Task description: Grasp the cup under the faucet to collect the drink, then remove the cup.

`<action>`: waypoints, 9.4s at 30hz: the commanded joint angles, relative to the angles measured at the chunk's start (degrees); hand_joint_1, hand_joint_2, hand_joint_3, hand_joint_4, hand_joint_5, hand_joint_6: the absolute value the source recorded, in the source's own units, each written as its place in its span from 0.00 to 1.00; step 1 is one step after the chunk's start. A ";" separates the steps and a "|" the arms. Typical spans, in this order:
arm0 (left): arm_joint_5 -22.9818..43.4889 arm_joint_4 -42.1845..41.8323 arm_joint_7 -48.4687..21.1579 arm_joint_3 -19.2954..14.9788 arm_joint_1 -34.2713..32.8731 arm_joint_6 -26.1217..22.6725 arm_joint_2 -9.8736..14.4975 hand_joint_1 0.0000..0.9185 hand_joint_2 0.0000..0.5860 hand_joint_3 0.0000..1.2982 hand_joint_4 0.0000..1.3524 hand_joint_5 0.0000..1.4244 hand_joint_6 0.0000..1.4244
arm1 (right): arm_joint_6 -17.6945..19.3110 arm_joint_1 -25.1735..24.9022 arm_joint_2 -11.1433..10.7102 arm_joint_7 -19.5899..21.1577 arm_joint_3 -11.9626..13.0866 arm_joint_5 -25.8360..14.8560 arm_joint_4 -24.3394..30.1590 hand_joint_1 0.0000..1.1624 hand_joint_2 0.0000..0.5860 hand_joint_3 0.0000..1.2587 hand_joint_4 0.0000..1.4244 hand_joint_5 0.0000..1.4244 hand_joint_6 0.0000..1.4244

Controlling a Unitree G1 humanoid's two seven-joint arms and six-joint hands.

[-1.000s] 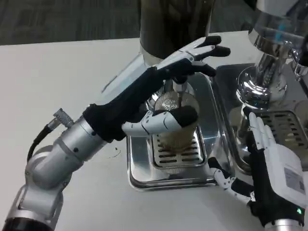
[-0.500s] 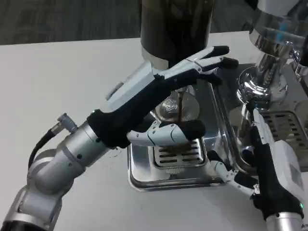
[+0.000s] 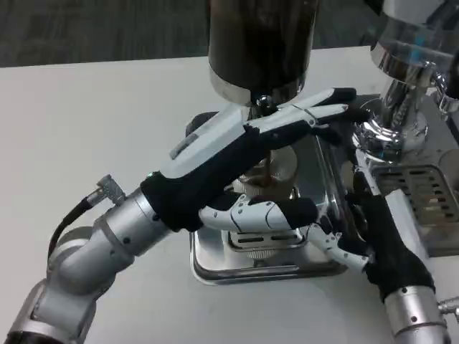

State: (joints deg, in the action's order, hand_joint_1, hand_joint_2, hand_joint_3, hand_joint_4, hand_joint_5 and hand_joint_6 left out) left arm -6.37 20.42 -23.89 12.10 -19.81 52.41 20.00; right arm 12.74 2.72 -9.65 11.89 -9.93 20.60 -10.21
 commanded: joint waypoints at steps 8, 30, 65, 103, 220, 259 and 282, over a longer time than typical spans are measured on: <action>-0.19 -1.48 -0.47 0.43 2.01 -1.27 0.40 0.00 0.25 0.16 0.02 0.21 0.19 | 5.09 -5.78 -0.54 -5.45 0.01 -2.33 -7.08 0.64 0.29 0.00 0.00 0.00 0.06; -1.53 -4.05 1.47 -1.26 3.93 -3.36 0.65 0.00 0.25 0.17 0.02 0.20 0.18 | 7.74 -12.55 0.82 -8.60 -0.18 -4.11 -16.07 0.64 0.28 0.00 0.00 0.00 0.06; 4.57 -7.47 15.40 -22.25 14.62 -5.76 -1.16 0.00 0.27 0.13 0.00 0.11 0.05 | 11.38 -16.49 2.34 -8.79 -0.34 -3.90 -22.03 0.64 0.29 0.00 0.00 0.00 0.07; -11.92 11.03 32.00 -17.62 22.06 -1.09 -0.48 0.00 0.34 0.22 0.05 0.11 0.04 | 13.31 -21.33 7.05 -7.63 -0.92 -4.81 -34.11 0.70 0.29 0.01 0.05 0.05 0.19; -19.28 10.47 29.04 -10.73 20.82 -2.31 10.30 0.00 0.35 0.16 0.00 0.10 0.05 | 13.37 1.78 4.75 -4.12 1.83 -4.36 3.80 0.90 0.18 0.52 0.51 0.55 0.68; -36.53 -13.75 40.74 -15.40 47.84 -5.69 18.57 0.00 0.32 0.00 0.00 0.00 0.00 | 6.58 15.44 -0.91 -20.75 -1.88 -9.09 28.17 0.89 0.18 0.52 0.51 0.55 0.68; -35.85 -15.54 38.79 -13.48 46.15 -8.22 16.58 0.00 0.32 0.00 0.00 0.00 0.00 | 6.53 15.26 -1.17 -21.82 -1.39 -9.79 28.47 0.88 0.19 0.51 0.51 0.54 0.69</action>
State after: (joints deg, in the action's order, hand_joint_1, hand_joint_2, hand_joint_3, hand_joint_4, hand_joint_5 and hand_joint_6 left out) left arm -42.88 5.91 15.94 -2.45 26.27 44.96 37.15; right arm 18.54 18.51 -11.00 -9.95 -11.78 12.93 16.20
